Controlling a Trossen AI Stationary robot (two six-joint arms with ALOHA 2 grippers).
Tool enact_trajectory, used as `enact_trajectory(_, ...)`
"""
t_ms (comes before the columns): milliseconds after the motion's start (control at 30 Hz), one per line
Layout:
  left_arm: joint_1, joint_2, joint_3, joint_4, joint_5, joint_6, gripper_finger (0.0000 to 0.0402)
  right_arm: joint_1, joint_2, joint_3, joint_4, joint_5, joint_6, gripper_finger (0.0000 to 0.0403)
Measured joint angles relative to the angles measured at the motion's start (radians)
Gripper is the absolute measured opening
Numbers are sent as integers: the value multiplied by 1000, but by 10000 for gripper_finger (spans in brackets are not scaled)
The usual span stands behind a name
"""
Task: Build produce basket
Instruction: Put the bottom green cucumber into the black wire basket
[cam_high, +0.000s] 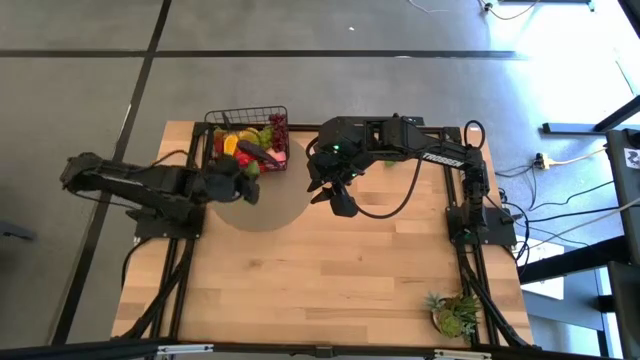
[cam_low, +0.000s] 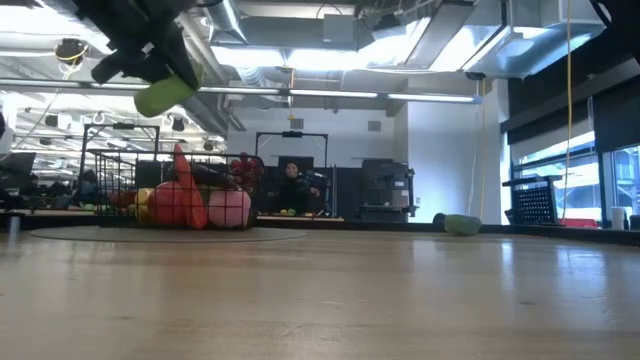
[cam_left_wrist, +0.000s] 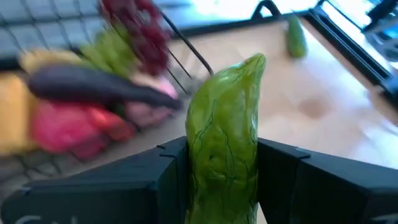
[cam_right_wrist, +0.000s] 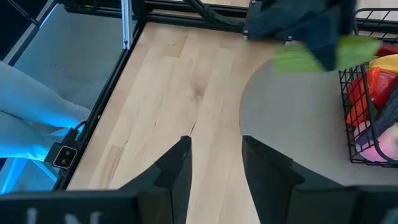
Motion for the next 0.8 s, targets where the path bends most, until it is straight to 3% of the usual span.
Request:
enact_trajectory(200, 166, -27, 0, 2, -24, 154, 110, 0, 0, 0, 89, 23, -85, 133)
enact_trajectory(567, 465, -21, 0, -5, -59, 383, 110, -2, 0, 0, 325, 529, -26, 133)
enact_trajectory(800, 641, 12, -13, -103, 0, 407, 110, -2, 0, 0, 366, 584, -29, 133)
